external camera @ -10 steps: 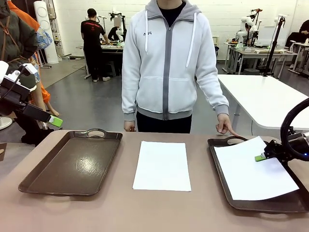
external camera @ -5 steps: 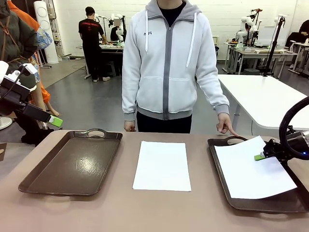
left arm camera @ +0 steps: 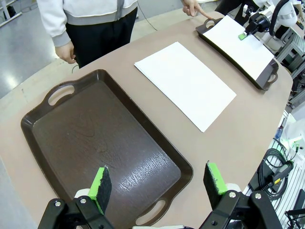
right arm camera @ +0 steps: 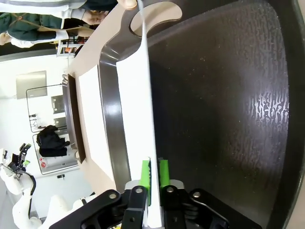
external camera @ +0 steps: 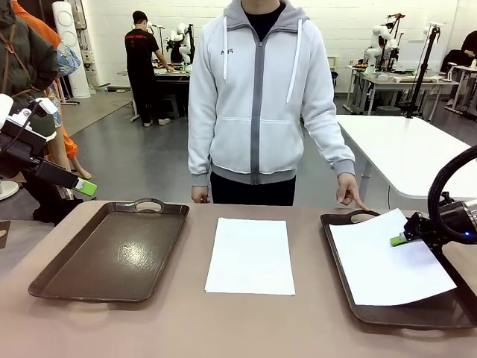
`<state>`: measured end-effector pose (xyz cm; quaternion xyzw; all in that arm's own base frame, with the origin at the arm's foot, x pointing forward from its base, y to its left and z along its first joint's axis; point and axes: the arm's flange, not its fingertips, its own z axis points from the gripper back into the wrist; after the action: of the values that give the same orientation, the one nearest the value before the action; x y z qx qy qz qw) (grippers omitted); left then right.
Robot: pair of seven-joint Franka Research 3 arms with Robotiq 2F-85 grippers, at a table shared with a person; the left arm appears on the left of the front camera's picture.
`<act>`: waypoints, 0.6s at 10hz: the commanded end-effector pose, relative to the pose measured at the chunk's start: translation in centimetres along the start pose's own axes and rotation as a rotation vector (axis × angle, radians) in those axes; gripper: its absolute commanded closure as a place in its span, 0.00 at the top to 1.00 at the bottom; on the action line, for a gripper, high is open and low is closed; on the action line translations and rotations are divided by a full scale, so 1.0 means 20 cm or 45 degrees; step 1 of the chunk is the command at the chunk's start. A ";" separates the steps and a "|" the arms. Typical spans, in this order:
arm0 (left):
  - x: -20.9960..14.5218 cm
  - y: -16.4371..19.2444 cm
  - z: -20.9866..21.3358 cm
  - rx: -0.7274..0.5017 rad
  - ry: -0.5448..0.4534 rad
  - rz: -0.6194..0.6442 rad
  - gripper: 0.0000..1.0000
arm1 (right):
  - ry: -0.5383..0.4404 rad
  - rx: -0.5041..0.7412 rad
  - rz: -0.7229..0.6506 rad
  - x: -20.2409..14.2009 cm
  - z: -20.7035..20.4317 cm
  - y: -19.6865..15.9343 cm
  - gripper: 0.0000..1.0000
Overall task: Sort the A4 documents.
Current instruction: Place the A4 Paper in the designated Handle tray.
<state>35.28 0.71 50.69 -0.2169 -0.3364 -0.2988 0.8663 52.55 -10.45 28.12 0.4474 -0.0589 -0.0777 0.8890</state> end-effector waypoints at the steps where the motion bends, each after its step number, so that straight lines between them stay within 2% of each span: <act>1: 0.00 0.01 -0.01 -0.018 -0.016 -0.007 1.00 | -0.017 -0.052 -0.017 -0.01 0.01 0.04 0.38; 2: 0.00 0.01 -0.01 -0.018 -0.016 -0.007 1.00 | -0.020 -0.074 -0.014 -0.01 0.02 0.05 0.42; 3: 0.00 0.01 -0.01 -0.018 -0.016 -0.007 1.00 | -0.022 -0.097 -0.015 -0.01 0.02 0.06 0.57; 4: 0.00 0.01 -0.01 -0.018 -0.016 -0.007 1.00 | -0.022 -0.136 -0.016 -0.02 0.04 0.07 0.60; 5: 0.00 0.01 -0.01 -0.018 -0.016 -0.007 1.00 | -0.035 -0.173 -0.019 -0.03 0.07 0.08 0.76; 6: 0.00 0.01 -0.01 -0.018 -0.016 -0.007 1.00 | -0.040 -0.207 -0.019 -0.05 0.10 0.10 0.79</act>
<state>35.28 0.71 50.69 -0.2170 -0.3364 -0.2988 0.8663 52.52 -11.21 30.14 0.3987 -0.0685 -0.0860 0.9105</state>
